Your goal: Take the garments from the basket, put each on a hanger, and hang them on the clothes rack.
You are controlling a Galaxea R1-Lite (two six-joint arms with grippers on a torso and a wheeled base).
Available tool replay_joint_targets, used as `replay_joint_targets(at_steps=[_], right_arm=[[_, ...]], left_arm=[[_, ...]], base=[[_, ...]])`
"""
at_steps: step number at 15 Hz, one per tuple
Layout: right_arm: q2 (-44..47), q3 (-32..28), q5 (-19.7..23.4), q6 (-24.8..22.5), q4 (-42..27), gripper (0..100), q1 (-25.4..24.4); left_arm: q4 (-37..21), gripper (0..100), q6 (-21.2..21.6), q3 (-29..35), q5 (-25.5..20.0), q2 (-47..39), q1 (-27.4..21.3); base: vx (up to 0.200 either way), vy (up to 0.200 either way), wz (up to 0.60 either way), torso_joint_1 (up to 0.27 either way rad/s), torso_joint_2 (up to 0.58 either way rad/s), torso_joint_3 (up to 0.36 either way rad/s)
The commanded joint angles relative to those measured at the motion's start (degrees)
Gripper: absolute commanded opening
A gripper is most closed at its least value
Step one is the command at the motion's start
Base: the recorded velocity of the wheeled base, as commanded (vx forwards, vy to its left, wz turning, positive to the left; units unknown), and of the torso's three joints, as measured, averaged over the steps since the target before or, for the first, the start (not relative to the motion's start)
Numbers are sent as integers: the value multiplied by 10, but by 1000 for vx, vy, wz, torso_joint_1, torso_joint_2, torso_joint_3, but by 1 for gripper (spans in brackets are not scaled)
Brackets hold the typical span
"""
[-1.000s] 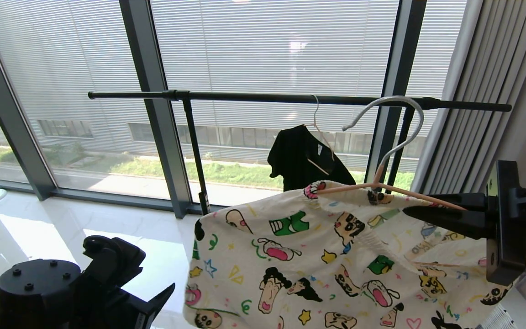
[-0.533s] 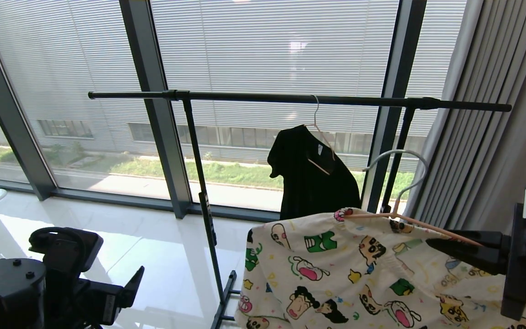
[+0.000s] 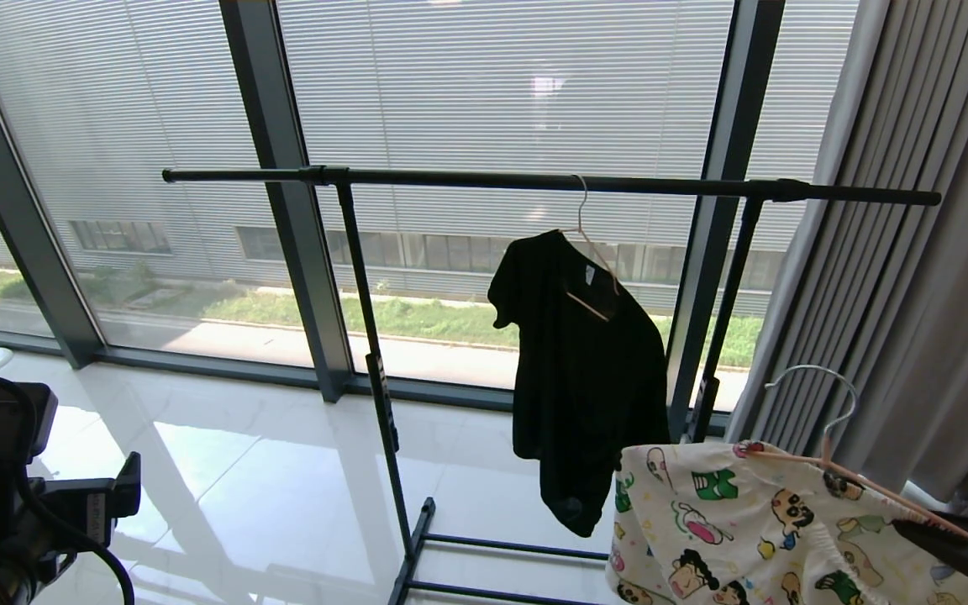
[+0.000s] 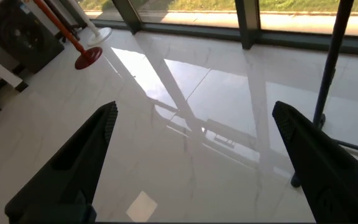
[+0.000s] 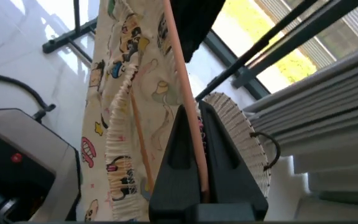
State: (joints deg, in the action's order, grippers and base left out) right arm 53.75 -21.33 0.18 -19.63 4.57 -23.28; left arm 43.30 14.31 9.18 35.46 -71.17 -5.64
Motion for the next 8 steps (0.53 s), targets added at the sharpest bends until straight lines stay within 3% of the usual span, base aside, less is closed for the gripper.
replay_joint_targets(at_steps=[1,4,7,8], right_arm=[[-21,4,-18,20,-10,0,17],[-21,9,-70,79,-21,0,20],[-18,7,-92,137,-66,0,29],[1,2,-94,184,-65,0,32]], left_arm=[[0,100,0,0,0,9,4],[0,100,0,3,-2,9,4],[0,100,0,2,-2,9,-1],[0,100,1,0,-3,13,-14]], base=[[0,0,0,0,0,0],[0,0,0,0,0,0],[0,0,0,0,0,0],[0,0,0,0,0,0]])
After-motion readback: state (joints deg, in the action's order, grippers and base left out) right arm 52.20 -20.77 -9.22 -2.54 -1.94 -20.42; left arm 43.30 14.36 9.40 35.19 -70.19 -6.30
